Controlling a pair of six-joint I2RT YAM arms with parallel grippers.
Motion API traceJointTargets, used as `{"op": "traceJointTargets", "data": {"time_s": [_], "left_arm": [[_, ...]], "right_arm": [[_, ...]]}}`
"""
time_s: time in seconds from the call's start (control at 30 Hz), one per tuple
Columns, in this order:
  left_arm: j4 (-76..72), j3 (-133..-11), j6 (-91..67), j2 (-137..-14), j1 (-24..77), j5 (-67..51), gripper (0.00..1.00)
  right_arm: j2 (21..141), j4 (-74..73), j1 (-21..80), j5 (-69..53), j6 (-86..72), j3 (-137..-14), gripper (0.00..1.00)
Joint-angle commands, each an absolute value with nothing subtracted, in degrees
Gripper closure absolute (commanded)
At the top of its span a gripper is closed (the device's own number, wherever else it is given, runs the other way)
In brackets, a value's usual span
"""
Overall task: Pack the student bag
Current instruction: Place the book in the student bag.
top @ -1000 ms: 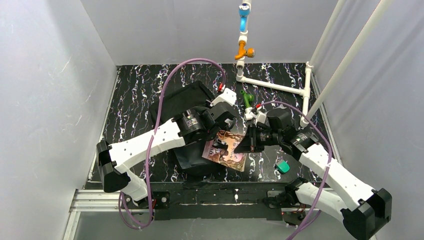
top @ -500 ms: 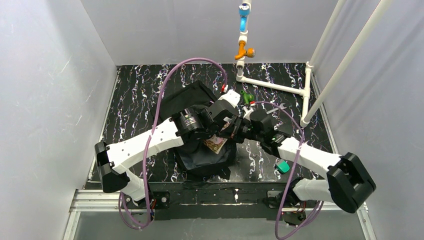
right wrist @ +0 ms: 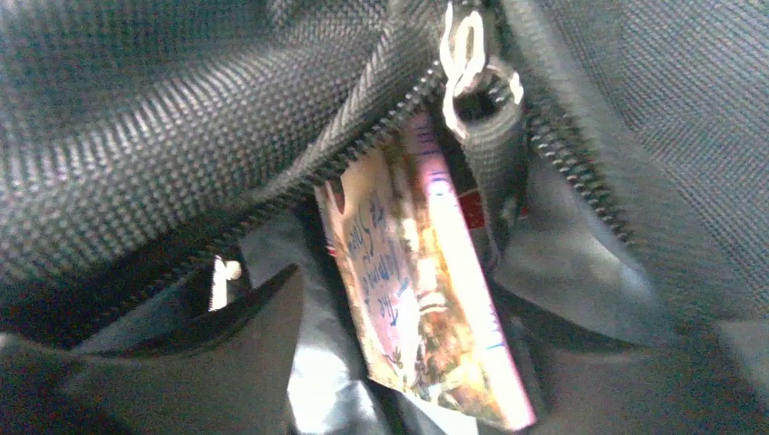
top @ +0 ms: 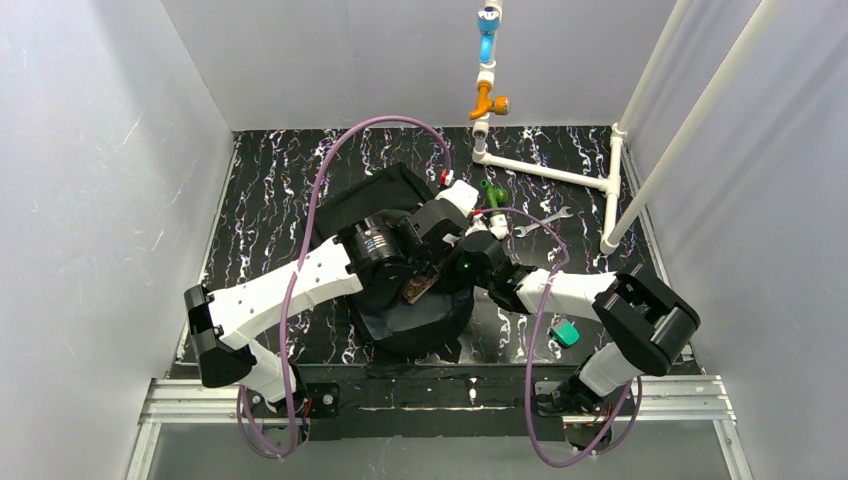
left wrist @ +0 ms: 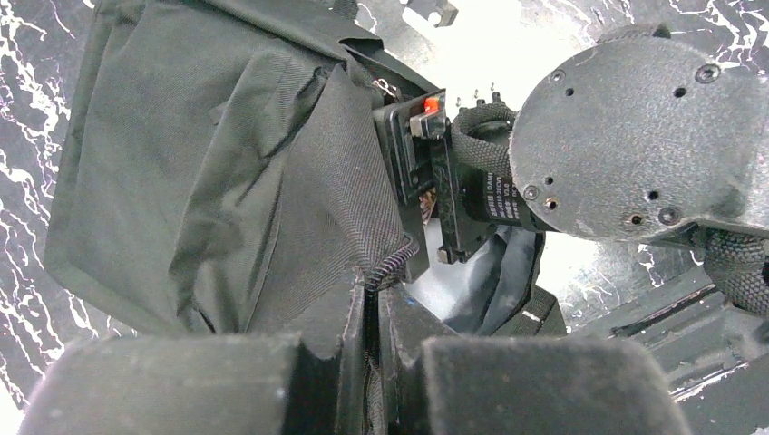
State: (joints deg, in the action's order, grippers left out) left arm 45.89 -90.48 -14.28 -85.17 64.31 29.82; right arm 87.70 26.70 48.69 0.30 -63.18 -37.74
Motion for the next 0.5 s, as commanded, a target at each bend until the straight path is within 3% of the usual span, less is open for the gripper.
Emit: {"op": "traceJointTargets", "data": {"time_s": [0.0,0.07,0.2,0.37,0.47], "left_arm": [[44.65,-90.41,-13.26,-81.97,64.61,31.49,1.00],[44.71,-90.26,-12.94,-81.99,64.60,31.43,1.00],[44.73,-90.34,-12.80,-82.26,64.60,31.12,1.00],[45.22,-91.29,-13.44,-82.74,64.64,30.23,1.00],[45.27,-91.23,-14.11,-82.50,64.61,30.10,1.00]], "right_arm": [[85.40,20.43,48.96,-5.05,-55.36,-39.91,0.24],[83.88,17.42,48.95,-7.47,-53.94,-39.16,0.17],[81.37,19.93,48.96,-8.93,-54.01,-35.35,0.16],[86.25,25.48,48.96,-9.26,-54.22,-36.80,0.53],[93.22,33.80,49.04,-11.23,-55.49,-40.57,0.66]]}}
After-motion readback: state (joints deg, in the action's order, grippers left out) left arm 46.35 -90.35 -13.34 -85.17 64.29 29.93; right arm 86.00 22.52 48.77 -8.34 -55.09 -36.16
